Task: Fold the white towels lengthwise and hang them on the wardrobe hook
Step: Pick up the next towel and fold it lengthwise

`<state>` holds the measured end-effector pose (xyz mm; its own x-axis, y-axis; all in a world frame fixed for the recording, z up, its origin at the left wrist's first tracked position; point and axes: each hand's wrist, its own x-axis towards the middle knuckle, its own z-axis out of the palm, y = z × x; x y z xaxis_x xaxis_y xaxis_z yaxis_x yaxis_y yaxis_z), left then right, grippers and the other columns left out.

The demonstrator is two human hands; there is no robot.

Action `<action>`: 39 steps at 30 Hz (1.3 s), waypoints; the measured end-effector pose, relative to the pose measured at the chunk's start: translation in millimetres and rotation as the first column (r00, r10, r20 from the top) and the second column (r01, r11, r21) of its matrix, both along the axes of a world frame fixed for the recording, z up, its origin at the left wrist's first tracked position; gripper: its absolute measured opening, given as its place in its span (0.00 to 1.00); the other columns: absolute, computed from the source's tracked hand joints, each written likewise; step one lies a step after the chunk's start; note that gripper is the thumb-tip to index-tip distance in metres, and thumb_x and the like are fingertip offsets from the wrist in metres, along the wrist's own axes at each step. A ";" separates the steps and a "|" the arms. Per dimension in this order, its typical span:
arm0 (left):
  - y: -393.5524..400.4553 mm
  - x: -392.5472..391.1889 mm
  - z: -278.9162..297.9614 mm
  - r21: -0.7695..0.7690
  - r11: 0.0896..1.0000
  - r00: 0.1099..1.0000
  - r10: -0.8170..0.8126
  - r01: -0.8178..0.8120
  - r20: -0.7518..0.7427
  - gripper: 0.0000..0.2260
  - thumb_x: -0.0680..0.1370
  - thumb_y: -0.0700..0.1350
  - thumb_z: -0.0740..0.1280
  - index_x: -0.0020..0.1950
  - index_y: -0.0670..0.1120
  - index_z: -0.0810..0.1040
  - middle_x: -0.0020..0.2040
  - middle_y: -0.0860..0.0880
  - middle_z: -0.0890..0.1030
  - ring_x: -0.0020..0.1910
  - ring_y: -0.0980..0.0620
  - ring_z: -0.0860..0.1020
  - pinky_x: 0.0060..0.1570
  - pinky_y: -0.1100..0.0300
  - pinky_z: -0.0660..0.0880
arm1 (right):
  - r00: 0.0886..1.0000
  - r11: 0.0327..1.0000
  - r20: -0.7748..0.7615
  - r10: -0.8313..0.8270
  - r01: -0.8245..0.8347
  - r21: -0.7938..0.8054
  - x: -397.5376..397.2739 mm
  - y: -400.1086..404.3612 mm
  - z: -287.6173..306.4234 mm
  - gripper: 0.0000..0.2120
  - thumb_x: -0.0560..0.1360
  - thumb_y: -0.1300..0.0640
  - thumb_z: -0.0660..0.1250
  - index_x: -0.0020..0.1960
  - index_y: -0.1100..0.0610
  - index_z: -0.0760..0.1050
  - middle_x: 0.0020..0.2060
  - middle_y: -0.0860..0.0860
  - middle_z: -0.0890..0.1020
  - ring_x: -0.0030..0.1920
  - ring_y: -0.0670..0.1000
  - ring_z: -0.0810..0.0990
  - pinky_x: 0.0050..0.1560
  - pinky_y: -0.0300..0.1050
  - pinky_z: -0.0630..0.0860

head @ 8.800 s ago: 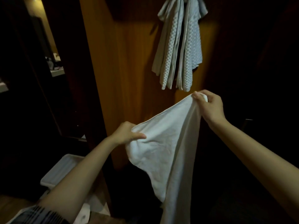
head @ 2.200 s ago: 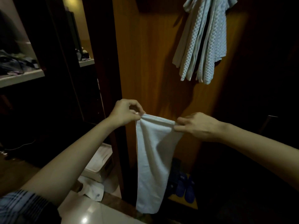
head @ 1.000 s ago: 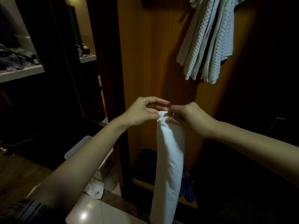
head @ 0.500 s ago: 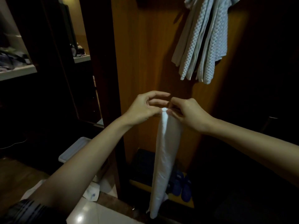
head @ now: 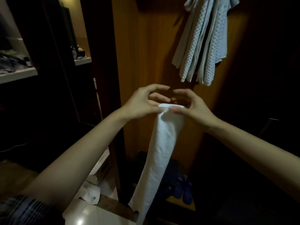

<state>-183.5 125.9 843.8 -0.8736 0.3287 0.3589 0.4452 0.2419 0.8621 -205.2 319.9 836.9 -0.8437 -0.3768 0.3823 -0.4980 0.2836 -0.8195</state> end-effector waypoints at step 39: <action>38.3 5.0 -44.0 0.024 0.996 0.948 0.070 -0.081 0.310 0.09 0.72 0.38 0.71 0.50 0.47 0.78 0.44 0.56 0.81 0.43 0.61 0.80 0.38 0.70 0.76 | 0.837 0.754 0.548 0.005 0.357 -0.552 7.5 -29.1 75.6 0.11 0.75 0.56 0.69 0.54 0.61 0.77 0.42 0.52 0.83 0.34 0.47 0.80 0.22 0.33 0.73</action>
